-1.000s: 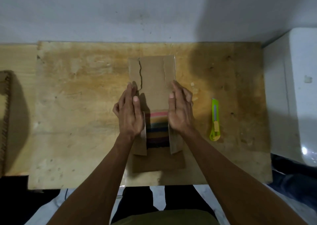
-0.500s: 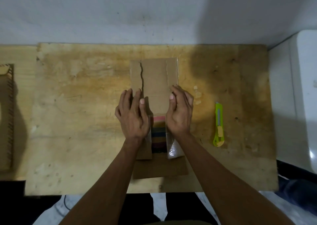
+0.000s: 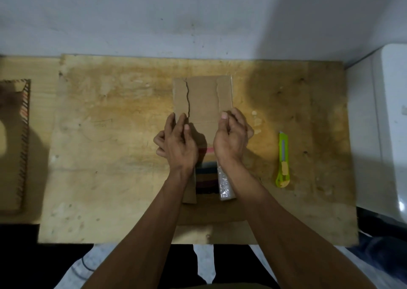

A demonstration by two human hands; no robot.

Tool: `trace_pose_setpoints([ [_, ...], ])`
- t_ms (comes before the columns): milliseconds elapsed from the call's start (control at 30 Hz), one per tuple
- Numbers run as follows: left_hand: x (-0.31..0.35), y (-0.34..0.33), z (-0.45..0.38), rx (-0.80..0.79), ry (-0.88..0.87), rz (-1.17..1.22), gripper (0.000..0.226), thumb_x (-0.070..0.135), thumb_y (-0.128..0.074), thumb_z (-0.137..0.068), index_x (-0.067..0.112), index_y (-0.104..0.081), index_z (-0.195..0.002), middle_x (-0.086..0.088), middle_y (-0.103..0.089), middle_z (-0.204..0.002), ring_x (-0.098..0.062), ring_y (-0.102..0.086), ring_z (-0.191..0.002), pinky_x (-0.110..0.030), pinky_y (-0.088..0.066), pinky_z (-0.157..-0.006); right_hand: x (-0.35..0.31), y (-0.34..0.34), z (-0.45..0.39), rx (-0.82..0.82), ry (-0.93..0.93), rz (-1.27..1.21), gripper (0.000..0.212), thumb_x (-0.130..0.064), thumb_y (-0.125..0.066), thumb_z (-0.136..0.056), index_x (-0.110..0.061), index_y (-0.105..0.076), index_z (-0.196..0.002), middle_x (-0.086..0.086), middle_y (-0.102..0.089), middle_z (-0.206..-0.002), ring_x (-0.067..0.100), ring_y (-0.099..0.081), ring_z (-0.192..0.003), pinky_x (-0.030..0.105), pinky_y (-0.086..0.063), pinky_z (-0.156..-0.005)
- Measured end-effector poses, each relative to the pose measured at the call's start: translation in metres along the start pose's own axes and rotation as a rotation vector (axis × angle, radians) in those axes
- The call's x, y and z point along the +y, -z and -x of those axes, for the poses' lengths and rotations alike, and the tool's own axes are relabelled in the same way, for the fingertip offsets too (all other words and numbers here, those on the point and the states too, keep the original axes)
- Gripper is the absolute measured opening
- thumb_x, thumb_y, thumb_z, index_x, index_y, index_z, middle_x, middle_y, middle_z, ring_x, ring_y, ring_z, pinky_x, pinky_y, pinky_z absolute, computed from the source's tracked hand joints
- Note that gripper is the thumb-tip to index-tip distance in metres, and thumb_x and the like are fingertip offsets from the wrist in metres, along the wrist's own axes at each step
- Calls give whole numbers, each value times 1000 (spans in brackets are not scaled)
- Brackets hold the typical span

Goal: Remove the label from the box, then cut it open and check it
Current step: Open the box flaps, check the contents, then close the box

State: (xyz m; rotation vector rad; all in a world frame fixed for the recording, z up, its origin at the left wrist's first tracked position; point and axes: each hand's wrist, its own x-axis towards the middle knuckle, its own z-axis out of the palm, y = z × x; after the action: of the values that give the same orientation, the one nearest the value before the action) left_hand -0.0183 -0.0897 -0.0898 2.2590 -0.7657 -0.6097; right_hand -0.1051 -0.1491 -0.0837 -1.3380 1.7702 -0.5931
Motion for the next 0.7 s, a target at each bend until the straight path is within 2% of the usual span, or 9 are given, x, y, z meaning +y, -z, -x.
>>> trace_pose_setpoints([
  [133,20,9,1,-149,149,-53,43,29,-38,-105,35,-42,-147,11,-22,-162,-28,-27,-129,-37,-25,-96,-7,6,3,-91,-41,104,33,-41,-42,-101,-27,-70,-112,-16,-35,-154,19,-22,-134,46,-19,-108],
  [200,30,15,1,-242,203,-13,46,30,-34,-106,33,-36,-152,11,-14,-164,-31,-20,-138,-39,-23,-104,-13,11,6,-153,-32,177,32,-40,-41,-101,-29,-67,-114,-14,-29,-157,23,-23,-134,41,-21,-105],
  [233,32,18,0,-281,231,20,47,29,-33,-106,31,-34,-153,11,-11,-165,-32,-17,-141,-38,-20,-109,-16,13,6,-189,-31,204,33,-39,-40,-102,-29,-65,-120,-13,-25,-159,24,-24,-134,35,-24,-104],
  [300,30,22,-4,-367,286,76,50,26,-35,-105,31,-30,-154,12,-7,-166,-33,-12,-146,-37,-13,-116,-22,18,7,-257,-56,203,38,-38,-37,-104,-26,-57,-134,-13,-16,-163,26,-20,-141,13,-27,-98],
  [333,29,25,-6,-408,309,108,53,24,-37,-103,33,-29,-155,13,-6,-165,-33,-12,-148,-39,-12,-120,-23,22,6,-286,-73,171,40,-36,-36,-104,-24,-52,-139,-13,-13,-163,25,-17,-145,5,-25,-97],
  [433,18,29,-13,-447,369,270,67,25,-45,-84,42,-35,-147,13,-20,-162,-32,-27,-146,-49,-29,-119,-21,30,5,-327,-80,55,41,-31,-40,-105,-20,-49,-143,-10,-14,-163,13,-14,-149,16,-15,-110],
  [533,22,33,-13,-399,439,489,52,12,-49,-92,30,-45,-142,4,-40,-145,-24,-47,-129,-46,-46,-107,-22,34,5,-335,-131,-69,39,-28,-45,-103,-18,-52,-140,-13,-18,-162,9,-23,-146,20,-22,-113],
  [633,29,36,-12,-354,497,656,49,-3,-45,-97,19,-47,-140,-2,-49,-137,-22,-52,-122,-32,-51,-96,-24,35,7,-368,-187,-198,42,-24,-47,-103,-15,-47,-144,-16,-18,-161,0,-31,-136,15,-28,-105],
  [700,27,37,-14,-339,533,694,54,-5,-46,-96,18,-45,-145,-2,-50,-138,-22,-52,-124,-31,-49,-100,-24,35,6,-409,-190,-197,44,-23,-47,-103,-14,-44,-145,-15,-13,-162,-2,-28,-134,17,-27,-108],
])
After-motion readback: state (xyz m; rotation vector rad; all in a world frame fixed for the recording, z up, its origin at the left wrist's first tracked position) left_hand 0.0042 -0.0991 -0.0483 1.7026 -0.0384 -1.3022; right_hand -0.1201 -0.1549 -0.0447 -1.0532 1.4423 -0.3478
